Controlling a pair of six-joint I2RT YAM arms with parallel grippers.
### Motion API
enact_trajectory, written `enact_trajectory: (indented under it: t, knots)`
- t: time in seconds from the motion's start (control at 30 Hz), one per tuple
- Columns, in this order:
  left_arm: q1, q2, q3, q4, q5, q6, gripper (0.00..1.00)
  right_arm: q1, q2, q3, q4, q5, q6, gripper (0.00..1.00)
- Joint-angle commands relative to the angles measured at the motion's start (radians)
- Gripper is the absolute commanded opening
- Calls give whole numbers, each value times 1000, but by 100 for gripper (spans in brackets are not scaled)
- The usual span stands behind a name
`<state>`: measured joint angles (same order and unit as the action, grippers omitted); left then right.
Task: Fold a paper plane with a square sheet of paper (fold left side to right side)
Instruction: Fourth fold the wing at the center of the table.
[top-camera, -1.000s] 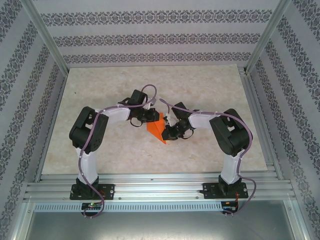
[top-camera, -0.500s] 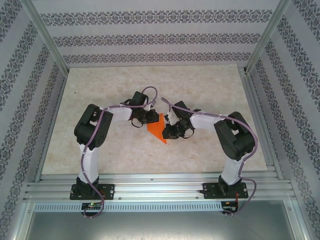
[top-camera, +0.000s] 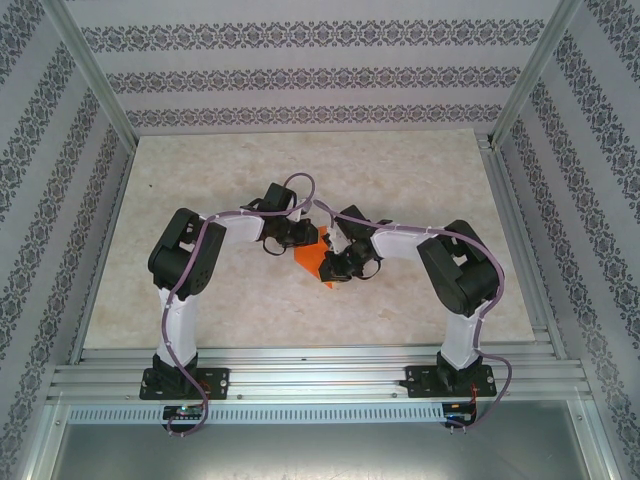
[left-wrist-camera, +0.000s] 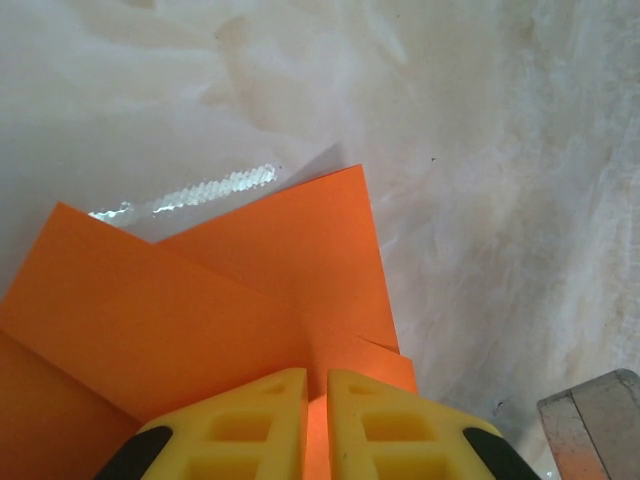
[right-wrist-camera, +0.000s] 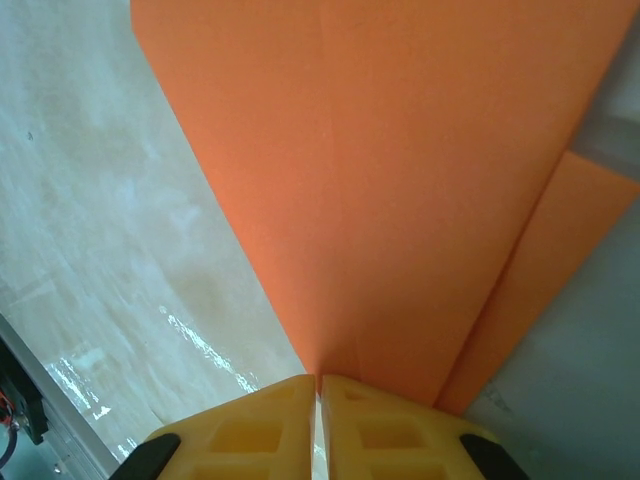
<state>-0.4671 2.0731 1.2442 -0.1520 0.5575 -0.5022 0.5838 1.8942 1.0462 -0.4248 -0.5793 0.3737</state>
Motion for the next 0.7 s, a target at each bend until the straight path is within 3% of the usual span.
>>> enact_trajectory:
  t: [0.0, 0.67]
  knots:
    - [1, 48, -28, -53, -113, 24, 15, -12, -10, -34, -97, 73, -40, 12]
    - [1, 64, 9, -97, -148, 50, 15, -19, -87, -218, -139, 18, -37, 10]
